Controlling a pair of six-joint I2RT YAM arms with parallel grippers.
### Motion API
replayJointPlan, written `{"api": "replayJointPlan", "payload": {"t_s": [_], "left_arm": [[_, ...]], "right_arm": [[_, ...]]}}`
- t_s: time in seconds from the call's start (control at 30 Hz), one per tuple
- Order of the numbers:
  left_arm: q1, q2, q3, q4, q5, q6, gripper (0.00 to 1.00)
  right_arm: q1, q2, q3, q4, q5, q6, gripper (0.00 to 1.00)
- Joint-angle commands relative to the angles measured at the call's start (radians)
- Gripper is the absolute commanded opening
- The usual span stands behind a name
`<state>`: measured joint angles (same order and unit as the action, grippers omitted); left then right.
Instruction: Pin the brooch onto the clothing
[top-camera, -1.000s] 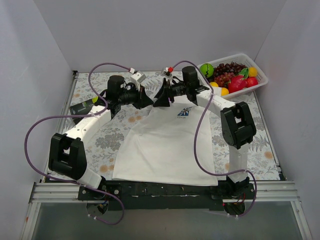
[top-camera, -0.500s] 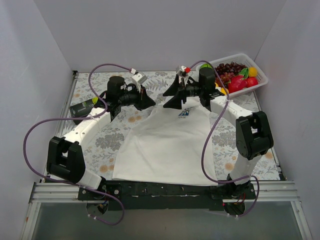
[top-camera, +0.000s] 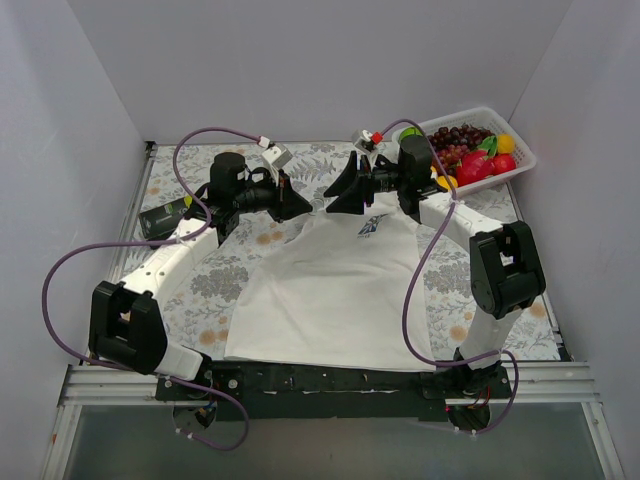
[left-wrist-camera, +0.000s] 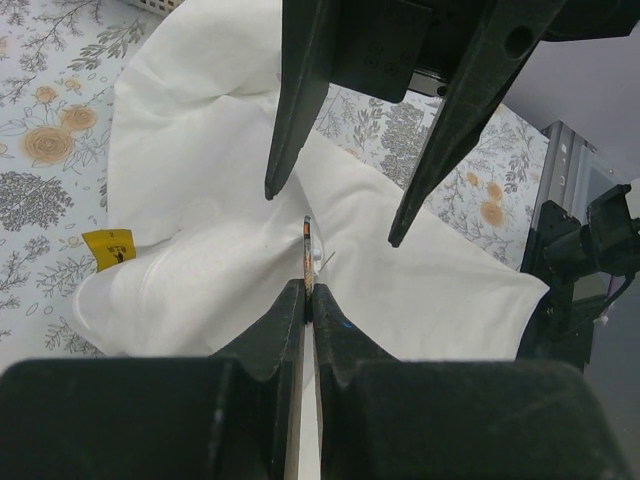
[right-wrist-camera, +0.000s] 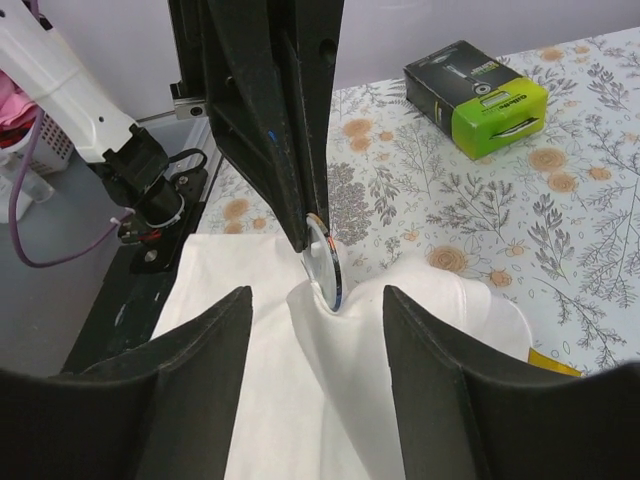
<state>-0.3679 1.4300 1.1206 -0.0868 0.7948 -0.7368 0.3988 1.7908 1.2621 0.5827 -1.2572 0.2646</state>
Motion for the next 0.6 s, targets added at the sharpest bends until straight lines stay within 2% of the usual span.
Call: {"api": "replayJointPlan", "payload": {"t_s": [0.0,0.1,0.37,0.57], "left_arm": [[-0.002,-0.066,0.008,0.035,0.047,-0.013,0.0],[-0.002,-0.069,0.011,0.036,0.052,-0.016,0.0],[-0.005,-0.074,0.016,0.035,0.049,-0.021,0.0],[-0.006,-0.069,0.018,0.036,0.047,-0.021,0.0]], "right_arm": [[0.015,0.021,0.023,0.063,-0.024,0.028,0.59],[0.023,0.033,0.039,0.048,-0.025,0.025,0.5],[0.041,0.059,0.112,-0.139,0.016,-0.093,0.4],[0.043,0.067,0.12,-0.146,0.016,-0.096,0.34]]}}
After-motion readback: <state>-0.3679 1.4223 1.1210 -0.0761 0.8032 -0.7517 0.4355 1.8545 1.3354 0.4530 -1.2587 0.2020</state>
